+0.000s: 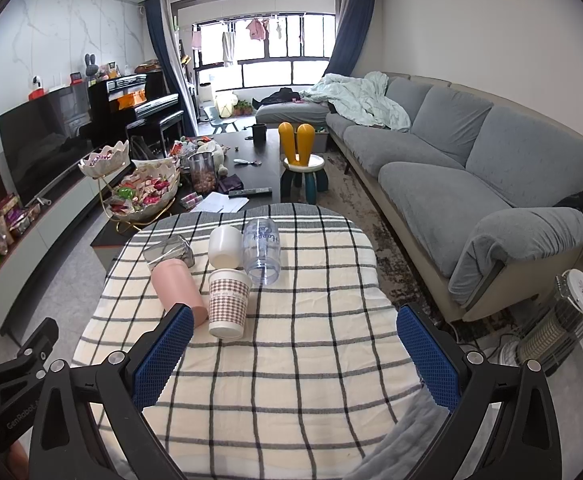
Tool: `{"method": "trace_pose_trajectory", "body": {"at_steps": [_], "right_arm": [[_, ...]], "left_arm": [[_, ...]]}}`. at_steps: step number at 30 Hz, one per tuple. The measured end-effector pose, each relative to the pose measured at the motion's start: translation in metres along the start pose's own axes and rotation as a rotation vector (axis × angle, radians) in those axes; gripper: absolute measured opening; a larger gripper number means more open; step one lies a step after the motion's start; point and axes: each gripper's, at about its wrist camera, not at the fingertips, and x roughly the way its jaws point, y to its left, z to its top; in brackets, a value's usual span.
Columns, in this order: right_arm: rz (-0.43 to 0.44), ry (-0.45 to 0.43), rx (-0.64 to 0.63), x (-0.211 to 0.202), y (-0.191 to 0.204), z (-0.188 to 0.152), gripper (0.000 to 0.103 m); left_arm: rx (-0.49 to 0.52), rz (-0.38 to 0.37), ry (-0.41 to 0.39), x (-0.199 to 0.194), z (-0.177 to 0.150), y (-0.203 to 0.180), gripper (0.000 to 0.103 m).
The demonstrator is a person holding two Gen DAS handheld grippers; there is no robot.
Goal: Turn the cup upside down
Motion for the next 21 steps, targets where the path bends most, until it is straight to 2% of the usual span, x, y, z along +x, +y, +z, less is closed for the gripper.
{"method": "trace_pose_trajectory", "body": {"at_steps": [18, 21], "right_arm": [[0.005, 0.000, -0.001, -0.001, -0.001, 0.001, 0.102], [0.011, 0.001, -0.006, -0.001, 0.001, -0.001, 0.102]], "left_arm": [[-0.004, 0.005, 0.001, 0.002, -0.003, -0.002, 0.103], [-0.011, 0.006, 0.005, 0.012, -0.010, 0.001, 0.103]]}}
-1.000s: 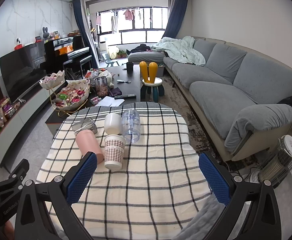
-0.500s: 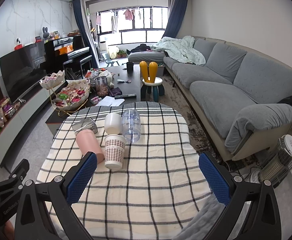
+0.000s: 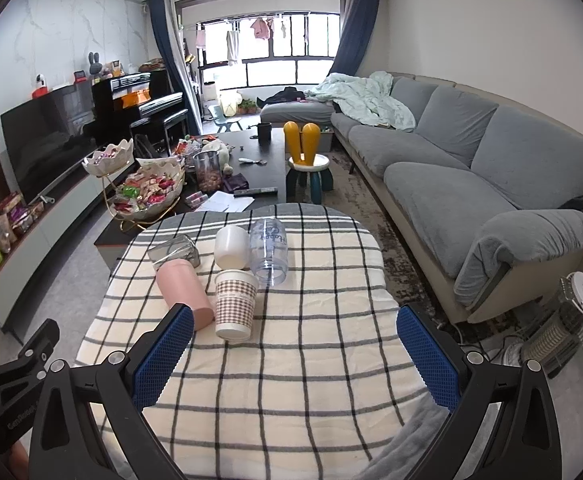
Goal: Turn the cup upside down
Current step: 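Reach the right gripper to the pink cup lying on its side and grasp it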
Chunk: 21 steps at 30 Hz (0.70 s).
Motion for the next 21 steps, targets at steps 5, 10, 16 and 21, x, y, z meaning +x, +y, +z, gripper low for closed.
{"method": "trace_pose_trajectory", "body": {"at_steps": [5, 10, 16, 21], "right_arm": [[0.006, 0.009, -0.012, 0.011, 0.019, -0.002, 0.102], [0.023, 0.015, -0.039, 0.021, 0.030, 0.009, 0.102], [0.058, 0.039, -0.082, 0.053, 0.055, 0.020, 0.102], [0.099, 0.090, -0.137, 0.097, 0.090, 0.027, 0.102]], "left_arm": [[-0.008, 0.000, 0.011, 0.008, -0.001, 0.003, 0.103], [-0.025, 0.005, 0.022, 0.019, 0.007, 0.017, 0.103], [-0.059, 0.045, 0.036, 0.047, 0.009, 0.035, 0.103], [-0.091, 0.080, 0.059, 0.082, 0.011, 0.053, 0.103]]}}
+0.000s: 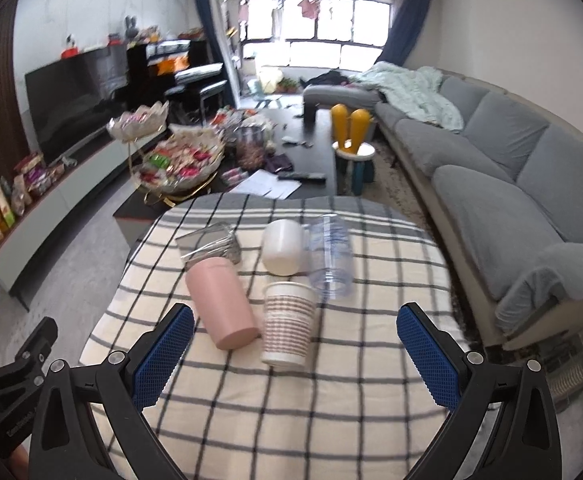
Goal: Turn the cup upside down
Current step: 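Reach the right gripper to the pink cup lying on its side and grasp it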
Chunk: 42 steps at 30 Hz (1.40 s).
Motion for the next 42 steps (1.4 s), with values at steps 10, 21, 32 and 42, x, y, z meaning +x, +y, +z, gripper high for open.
{"method": "trace_pose_trajectory", "body": {"at_steps": [10, 21, 32, 42], "right_arm": [[0.071, 0.105, -0.138, 0.089, 0.052, 0.017, 0.102], [0.128, 0.258, -0.203, 0.175, 0.079, 0.009, 0.100], [0.157, 0.373, -0.213, 0.216, 0.084, -0.005, 0.090], [0.208, 0.377, -0.182, 0.216, 0.085, -0.008, 0.072]], "left_arm": [[-0.033, 0.026, 0.076, 0.070, -0.003, 0.013, 0.103], [-0.047, 0.020, 0.128, 0.115, -0.006, 0.011, 0.103], [-0.056, 0.016, 0.179, 0.142, -0.009, 0.008, 0.103], [-0.063, 0.019, 0.177, 0.141, -0.009, 0.011, 0.103]]}}
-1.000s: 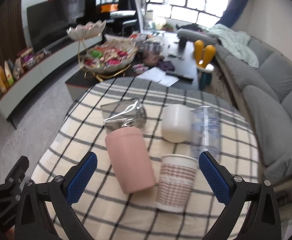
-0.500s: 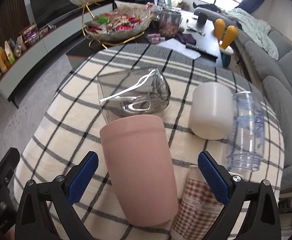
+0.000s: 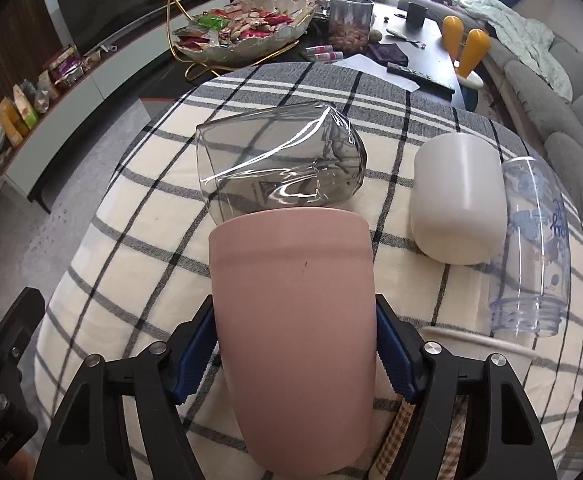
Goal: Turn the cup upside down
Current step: 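Reach the right gripper to the pink cup lying on its side and grasp it, then lift the pink cup with the right gripper toward the left gripper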
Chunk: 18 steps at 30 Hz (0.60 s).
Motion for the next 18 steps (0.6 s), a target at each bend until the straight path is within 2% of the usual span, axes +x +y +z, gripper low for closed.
{"method": "trace_pose_trajectory", "body": {"at_steps": [11, 18], "right_arm": [[0.039, -0.027, 0.062, -0.043, 0.005, -0.020, 0.072], [0.086, 0.009, 0.092, -0.073, 0.018, -0.058, 0.072]], "left_arm": [[-0.011, 0.003, -0.046, -0.038, -0.004, 0.016, 0.103], [-0.005, 0.005, -0.071, -0.078, -0.024, 0.035, 0.103]]}}
